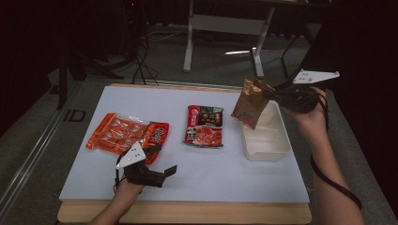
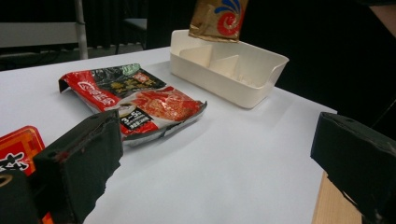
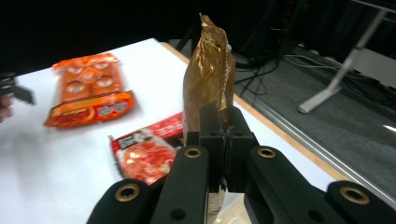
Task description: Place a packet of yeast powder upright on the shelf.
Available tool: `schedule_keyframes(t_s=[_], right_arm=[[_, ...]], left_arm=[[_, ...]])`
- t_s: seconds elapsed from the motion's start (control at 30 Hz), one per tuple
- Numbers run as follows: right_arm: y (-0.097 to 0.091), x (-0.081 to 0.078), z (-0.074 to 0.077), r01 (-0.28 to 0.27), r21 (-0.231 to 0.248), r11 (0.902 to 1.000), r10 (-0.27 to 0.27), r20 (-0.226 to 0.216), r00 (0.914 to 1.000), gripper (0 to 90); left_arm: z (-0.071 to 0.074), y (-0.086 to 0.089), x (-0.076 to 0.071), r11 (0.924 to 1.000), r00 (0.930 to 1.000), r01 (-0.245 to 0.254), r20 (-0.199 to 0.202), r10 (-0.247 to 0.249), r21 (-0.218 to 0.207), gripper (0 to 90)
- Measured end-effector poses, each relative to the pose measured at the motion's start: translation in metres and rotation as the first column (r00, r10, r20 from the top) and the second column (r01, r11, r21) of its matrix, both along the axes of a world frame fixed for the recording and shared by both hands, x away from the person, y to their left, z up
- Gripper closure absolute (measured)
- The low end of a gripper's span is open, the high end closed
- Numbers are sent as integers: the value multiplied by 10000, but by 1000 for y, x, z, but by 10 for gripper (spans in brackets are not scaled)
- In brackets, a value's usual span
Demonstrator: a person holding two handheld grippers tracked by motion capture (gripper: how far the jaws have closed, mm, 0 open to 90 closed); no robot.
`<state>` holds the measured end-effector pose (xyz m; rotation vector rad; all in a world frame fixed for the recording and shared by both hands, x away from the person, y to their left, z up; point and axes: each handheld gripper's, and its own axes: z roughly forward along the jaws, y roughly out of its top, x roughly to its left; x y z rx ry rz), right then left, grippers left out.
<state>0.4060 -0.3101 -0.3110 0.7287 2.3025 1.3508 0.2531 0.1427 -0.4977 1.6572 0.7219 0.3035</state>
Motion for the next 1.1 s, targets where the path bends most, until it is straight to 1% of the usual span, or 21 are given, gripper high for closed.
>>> schedule_keyframes(t_s=[0.07, 0.1, 0.13, 0.17, 0.27, 0.33, 0.37, 0.47, 0.5, 0.57, 0.7, 0.83, 0.93, 1.07, 1.1], right_arm=[[-3, 6, 0, 199, -53, 9998, -199, -31, 9998, 889], [-3, 6, 0, 199, -53, 9998, -199, -31, 9998, 889], [-4, 10, 0, 291, -118, 9995, -291, -32, 9996, 889], [-6, 16, -1, 433, -301, 9986, -434, -35, 9990, 886], [-9, 23, -3, 771, -517, 9957, -771, 22, 9970, 885], [-9, 25, -3, 870, -584, 9945, -869, 44, 9962, 885], [-13, 32, -6, 1137, -660, 9913, -1128, 174, 9935, 885], [-17, 39, -11, 1382, -761, 9875, -1352, 431, 9899, 885], [-19, 42, -12, 1393, -796, 9871, -1364, 409, 9898, 885], [-20, 47, -15, 1511, -936, 9841, -1467, 522, 9878, 885], [-23, 59, -20, 1566, -1095, 9816, -1511, 568, 9869, 885], [-22, 71, -26, 1680, -1579, 9731, -1587, 697, 9849, 884], [-20, 79, -31, 1732, -1807, 9682, -1644, 626, 9844, 884], [-18, 85, -37, 1685, -1817, 9688, -1530, 962, 9835, 879], [-18, 85, -37, 1685, -1817, 9688, -1530, 962, 9835, 879]], left_arm=[[0, 0, 0, 10000, 10000, 9, 11, -9, -16, 24], [0, 0, 0, 10000, 10000, 9, 11, -9, -16, 24], [0, 0, 0, 10000, 10000, 9, 11, -9, -16, 24], [0, 0, -1, 10000, 10000, 4, 29, -4, -11, 24], [-1, 0, 0, 10000, 10000, -8, 9, 8, 5, 24], [-1, 0, 0, 10000, 10000, -8, 9, 8, 5, 24], [-2, 1, 0, 10000, 10000, -13, -70, 13, -53, 24], [-2, 1, 0, 10000, 10000, -13, -75, 12, -42, 24], [-2, 1, 0, 10000, 10000, -13, -75, 12, -42, 24], [-3, 1, 0, 10000, 10000, -8, -70, 8, -41, 24], [-4, 1, 1, 10000, 9998, 35, -173, -36, -63, 24], [-4, 0, 1, 10000, 9998, 33, -194, -34, -53, 24], [-5, 0, 1, 10000, 9998, 33, -202, -34, -51, 24], [-6, 1, 1, 10000, 9996, 28, -274, -30, -77, 24], [-6, 1, 1, 10000, 9996, 28, -274, -30, -77, 24]])
